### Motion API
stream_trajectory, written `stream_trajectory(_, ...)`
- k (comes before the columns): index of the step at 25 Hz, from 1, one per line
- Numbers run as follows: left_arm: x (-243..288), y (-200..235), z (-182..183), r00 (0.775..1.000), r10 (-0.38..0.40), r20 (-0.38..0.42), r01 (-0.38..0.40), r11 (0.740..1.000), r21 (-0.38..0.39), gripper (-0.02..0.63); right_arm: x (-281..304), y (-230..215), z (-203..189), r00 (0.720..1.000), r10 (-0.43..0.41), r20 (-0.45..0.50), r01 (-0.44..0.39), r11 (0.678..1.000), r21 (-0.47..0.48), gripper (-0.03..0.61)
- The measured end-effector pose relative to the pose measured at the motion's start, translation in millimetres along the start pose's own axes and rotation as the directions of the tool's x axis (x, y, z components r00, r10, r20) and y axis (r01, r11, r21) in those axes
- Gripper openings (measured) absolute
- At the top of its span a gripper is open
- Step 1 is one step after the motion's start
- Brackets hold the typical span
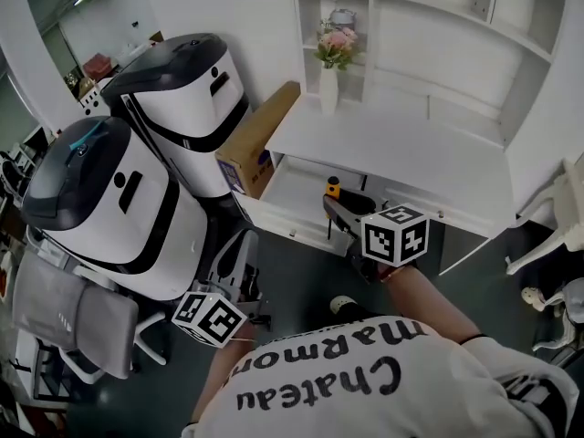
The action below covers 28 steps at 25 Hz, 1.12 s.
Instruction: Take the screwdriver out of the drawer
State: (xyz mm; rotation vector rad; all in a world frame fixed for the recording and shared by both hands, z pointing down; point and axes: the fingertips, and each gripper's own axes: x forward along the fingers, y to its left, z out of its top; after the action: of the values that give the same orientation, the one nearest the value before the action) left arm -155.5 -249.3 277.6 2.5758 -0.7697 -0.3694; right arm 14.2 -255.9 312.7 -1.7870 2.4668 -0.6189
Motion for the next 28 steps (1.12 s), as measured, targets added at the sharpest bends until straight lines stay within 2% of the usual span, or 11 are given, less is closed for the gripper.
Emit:
stream_trajectory(11,-30.5,-11.3,-13.3,0.999,-0.018,-0.031,0.018,1.000,-0.009,0.023,-25.1,15.8,-40.9,0.998,-0.046,-0.051,0.047,0.999,0.000,0.121)
stream_trajectory(28,-44.6,-11.7,-41.9,0.994,-0.008,-0.105,0.005,0.999,-0.035,0.023,-43.0,18.5,-77.5,0.991,-0.081,-0.105,0.086,0.995,0.044,0.121)
